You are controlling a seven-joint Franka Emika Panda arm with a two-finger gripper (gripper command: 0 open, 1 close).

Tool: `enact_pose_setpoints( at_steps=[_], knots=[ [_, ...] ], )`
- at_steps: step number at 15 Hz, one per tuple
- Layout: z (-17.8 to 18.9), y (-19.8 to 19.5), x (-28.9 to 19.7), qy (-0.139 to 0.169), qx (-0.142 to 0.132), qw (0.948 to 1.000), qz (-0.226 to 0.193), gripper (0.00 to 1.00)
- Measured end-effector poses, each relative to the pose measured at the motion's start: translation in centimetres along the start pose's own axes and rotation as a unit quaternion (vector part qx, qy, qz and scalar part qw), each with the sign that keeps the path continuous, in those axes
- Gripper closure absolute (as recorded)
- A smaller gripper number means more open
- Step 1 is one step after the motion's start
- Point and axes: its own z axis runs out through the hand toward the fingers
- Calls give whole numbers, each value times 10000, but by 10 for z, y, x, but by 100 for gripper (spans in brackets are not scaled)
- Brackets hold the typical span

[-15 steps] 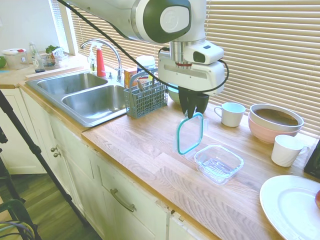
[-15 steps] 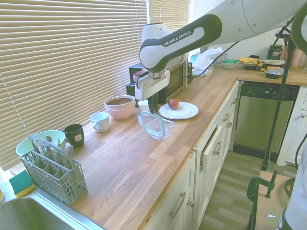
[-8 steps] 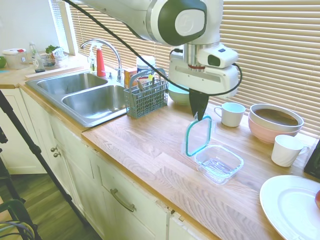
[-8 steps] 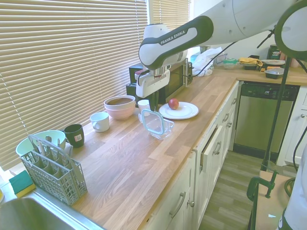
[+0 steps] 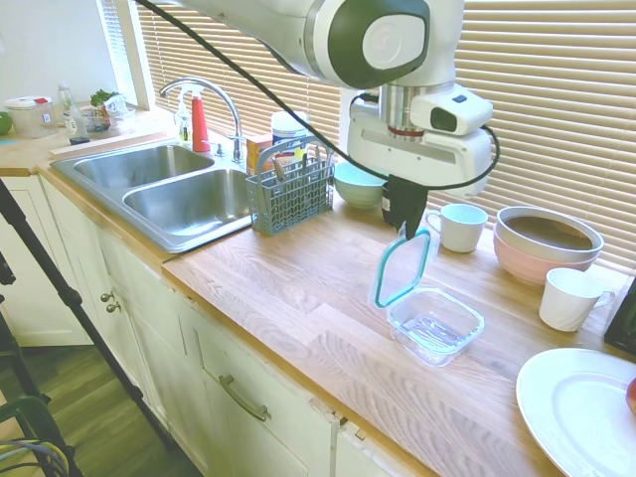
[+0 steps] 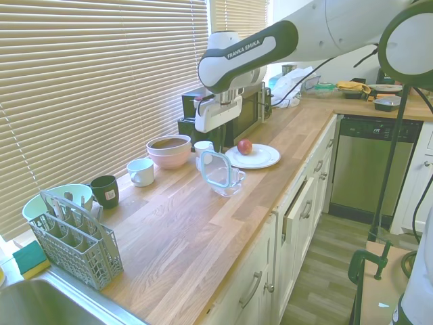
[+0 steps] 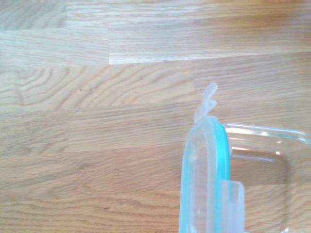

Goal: Cover the lid of the food container

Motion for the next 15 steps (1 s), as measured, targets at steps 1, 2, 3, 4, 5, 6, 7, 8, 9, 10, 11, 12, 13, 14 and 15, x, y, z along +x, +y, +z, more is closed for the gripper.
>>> enact_pose_setpoints(
  at_steps=[1,2,3,4,5,6,7,8,9,10,11,12,13,14,15],
  knots=[
    [-1,2,1,-1,10,10000,12,100],
    [-2,4,2,2,19,10000,25,100],
    [-3,5,2,0,27,10000,33,100],
    [-3,6,3,-4,30,10000,42,100],
    [-3,8,4,-8,32,10000,53,100],
    [-2,11,6,-16,36,10000,64,100],
    [-1,16,9,-30,46,10000,75,100],
    [0,23,12,-55,63,9999,99,100],
    [2,29,16,-86,88,9999,114,100],
    [4,37,20,-118,120,9998,126,100],
    [7,43,24,-147,137,9997,142,100],
    [10,48,27,-180,156,9996,161,100],
    [13,52,31,-201,179,9995,187,100],
    [15,54,35,-219,200,9993,215,100],
    [18,56,39,-234,228,9992,245,100]
  ],
)
